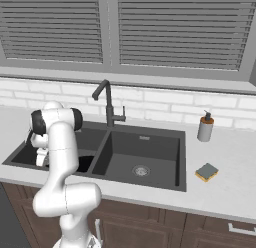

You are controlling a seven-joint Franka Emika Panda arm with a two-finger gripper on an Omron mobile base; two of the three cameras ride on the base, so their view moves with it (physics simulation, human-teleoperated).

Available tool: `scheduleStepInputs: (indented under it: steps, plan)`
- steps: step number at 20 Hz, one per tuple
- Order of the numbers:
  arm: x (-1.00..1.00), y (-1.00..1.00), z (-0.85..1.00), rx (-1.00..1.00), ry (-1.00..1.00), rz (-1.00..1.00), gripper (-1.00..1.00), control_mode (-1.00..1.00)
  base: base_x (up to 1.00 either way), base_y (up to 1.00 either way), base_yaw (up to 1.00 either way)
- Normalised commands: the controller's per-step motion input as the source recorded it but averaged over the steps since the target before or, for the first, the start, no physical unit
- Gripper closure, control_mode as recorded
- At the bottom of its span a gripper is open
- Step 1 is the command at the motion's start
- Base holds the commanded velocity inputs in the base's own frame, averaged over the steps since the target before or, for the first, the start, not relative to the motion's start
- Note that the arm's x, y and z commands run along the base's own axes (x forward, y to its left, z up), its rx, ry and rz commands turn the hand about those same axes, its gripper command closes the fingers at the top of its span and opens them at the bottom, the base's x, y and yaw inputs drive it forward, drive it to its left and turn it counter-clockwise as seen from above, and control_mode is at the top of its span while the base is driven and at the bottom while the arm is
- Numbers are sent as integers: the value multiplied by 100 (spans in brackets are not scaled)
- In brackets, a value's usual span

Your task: Pick the pan and sponge and place them into the sink. Then turn on the water.

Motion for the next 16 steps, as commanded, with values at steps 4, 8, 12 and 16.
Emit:
scheduleStepInputs:
  steps: [4, 8, 12, 16]
  plan:
    - [0, 0, 0, 0, 0, 0, 100, -100, 0, 0, 0]
    - [0, 0, -4, 0, 0, 0, 100, -100, 0, 0, 0]
    - [0, 0, -14, 0, -3, 0, 100, -100, 0, 0, 0]
    - [0, 10, -3, 0, 0, 0, -100, -100, 0, 0, 0]
